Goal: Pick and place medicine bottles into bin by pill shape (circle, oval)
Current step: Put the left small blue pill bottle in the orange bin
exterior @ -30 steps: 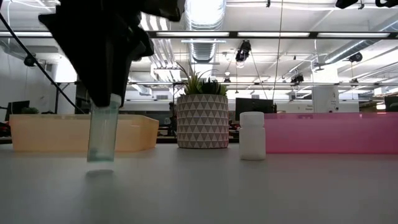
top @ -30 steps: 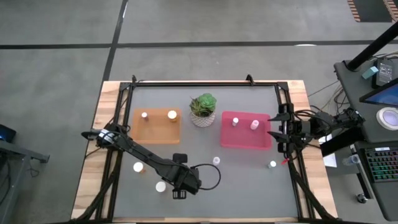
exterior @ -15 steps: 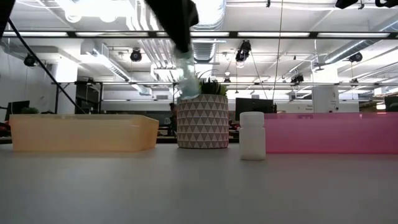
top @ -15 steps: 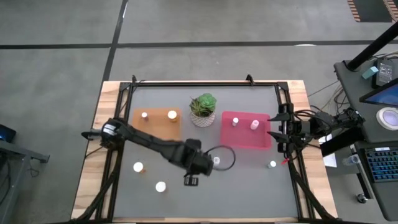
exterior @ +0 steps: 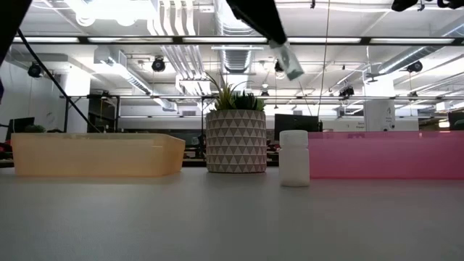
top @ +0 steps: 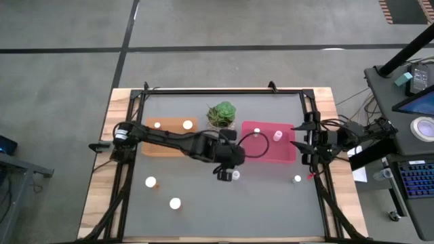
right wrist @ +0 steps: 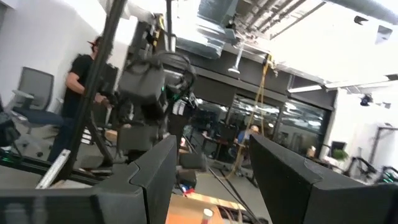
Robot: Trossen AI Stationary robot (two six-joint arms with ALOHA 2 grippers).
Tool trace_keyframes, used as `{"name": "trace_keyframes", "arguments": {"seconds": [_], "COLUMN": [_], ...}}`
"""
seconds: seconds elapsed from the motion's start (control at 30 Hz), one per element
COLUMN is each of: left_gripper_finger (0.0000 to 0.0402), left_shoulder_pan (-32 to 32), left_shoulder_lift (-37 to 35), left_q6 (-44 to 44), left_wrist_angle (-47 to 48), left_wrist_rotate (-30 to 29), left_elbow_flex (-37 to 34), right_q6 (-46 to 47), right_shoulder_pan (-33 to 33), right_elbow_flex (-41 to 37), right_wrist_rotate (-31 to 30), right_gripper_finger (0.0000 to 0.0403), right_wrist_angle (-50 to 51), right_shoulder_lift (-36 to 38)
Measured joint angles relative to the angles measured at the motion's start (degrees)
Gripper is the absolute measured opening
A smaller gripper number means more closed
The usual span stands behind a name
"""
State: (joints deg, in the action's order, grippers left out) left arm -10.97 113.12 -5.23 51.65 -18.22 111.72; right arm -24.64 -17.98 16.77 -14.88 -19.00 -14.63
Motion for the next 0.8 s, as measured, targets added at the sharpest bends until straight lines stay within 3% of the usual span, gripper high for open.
{"name": "trace_keyframes", "arguments": {"seconds": [0.53,0.8], "left_gripper_finger": [0.0097,0.0097], "left_shoulder_pan": [7.8,8.0], "left_shoulder_lift": [0.5,5.8], "left_q6": [-2.6,0.0], "left_wrist_angle": [-28.2,-45.3], "left_wrist_rotate": [-1.3,-2.1], "left_elbow_flex": [-7.2,-12.1], "right_q6": [2.6,3.7], "right_shoulder_pan": [0.0,0.0], "right_elbow_flex": [1.8,1.8], "right_wrist_rotate": [-0.2,-0.2], "right_gripper_finger": [0.0194,0.0194], "right_wrist_angle": [11.8,15.7], "right_shoulder_lift": [8.4,13.4]}}
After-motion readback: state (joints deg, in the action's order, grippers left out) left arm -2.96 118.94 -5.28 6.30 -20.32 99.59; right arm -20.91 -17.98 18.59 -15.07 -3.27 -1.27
